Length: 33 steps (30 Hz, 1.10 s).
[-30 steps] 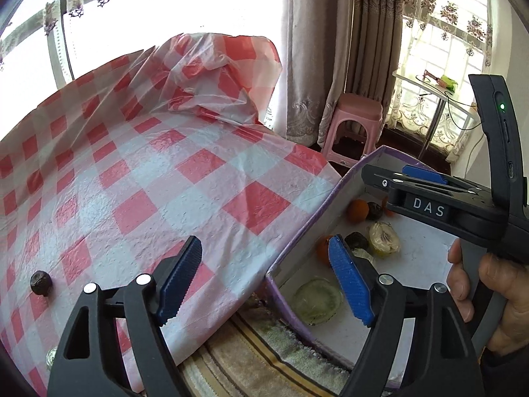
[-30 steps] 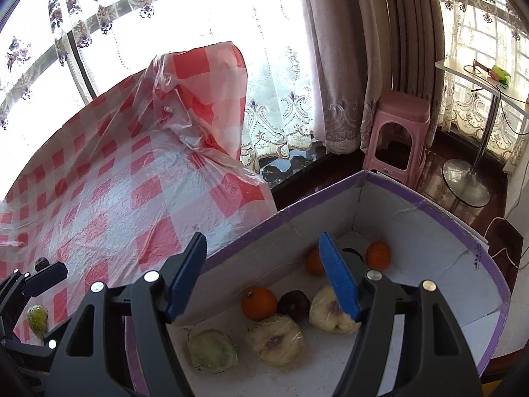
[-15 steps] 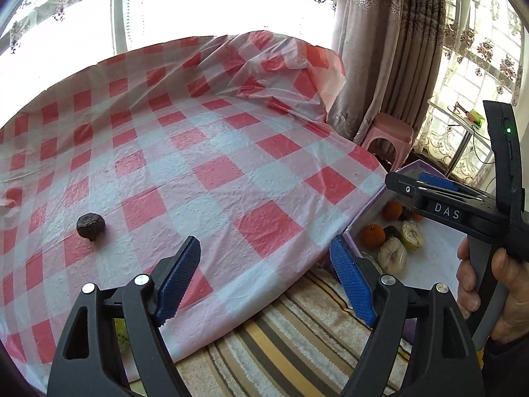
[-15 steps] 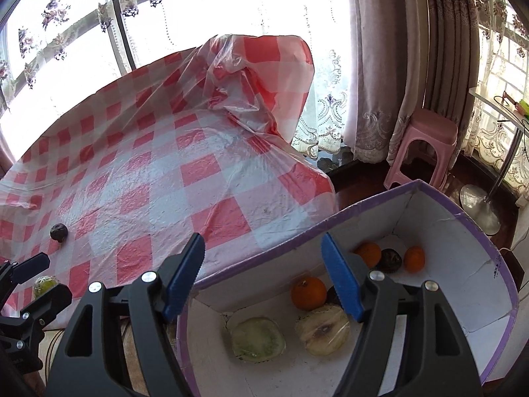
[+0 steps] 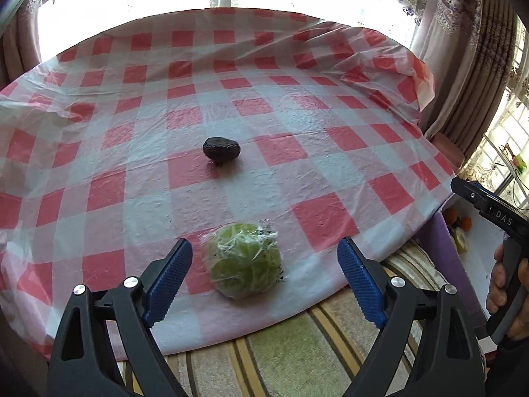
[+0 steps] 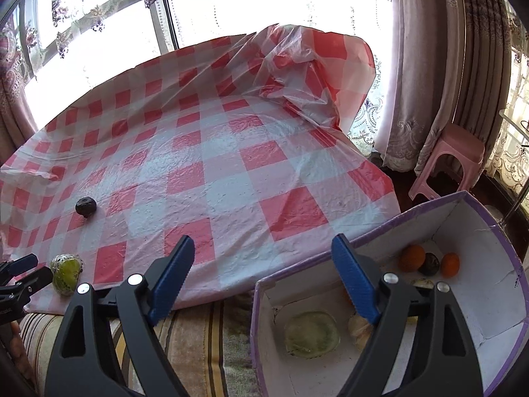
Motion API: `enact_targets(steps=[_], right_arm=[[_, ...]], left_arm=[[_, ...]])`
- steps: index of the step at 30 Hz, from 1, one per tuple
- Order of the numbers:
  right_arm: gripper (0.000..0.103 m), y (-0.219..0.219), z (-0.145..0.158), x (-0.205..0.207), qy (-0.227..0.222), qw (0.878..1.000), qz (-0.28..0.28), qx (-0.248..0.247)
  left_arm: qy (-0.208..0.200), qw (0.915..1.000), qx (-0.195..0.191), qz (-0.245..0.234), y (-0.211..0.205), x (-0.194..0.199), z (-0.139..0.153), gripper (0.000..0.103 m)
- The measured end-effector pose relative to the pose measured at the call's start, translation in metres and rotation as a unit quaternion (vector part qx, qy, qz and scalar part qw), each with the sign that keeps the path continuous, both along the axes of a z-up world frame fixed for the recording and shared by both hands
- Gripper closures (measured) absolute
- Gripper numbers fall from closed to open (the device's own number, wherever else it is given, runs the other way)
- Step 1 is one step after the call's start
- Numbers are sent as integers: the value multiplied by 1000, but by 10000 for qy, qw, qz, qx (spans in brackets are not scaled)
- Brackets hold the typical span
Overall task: Organize fruits
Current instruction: 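Move both open tools back to the remaining fruits on the table, then grasp the wrapped green fruit with the left tool while the right tool grasps the last date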
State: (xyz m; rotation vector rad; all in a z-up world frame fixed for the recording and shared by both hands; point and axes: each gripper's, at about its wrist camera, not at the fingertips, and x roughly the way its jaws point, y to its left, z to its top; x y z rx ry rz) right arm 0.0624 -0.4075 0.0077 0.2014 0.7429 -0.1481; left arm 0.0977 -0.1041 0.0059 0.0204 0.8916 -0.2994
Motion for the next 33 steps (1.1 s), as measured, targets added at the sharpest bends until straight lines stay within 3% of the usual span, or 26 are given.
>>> enact_targets(steps=[5, 15, 26, 33], right_arm=[[18, 17, -3, 8, 56, 9998, 197, -20], [18, 53, -2, 27, 104, 9979, 643, -8], [18, 84, -3, 46, 206, 9945, 1029, -38], [18, 102, -8, 61, 323, 9921, 1210, -90]], left_arm=[[189, 9998, 50, 89, 13, 3, -9, 17], [440, 9984, 350, -86, 1, 14, -28, 19], [511, 9964, 644, -199, -7, 20, -39, 44], [448, 9981, 417, 0, 7, 29, -35, 45]])
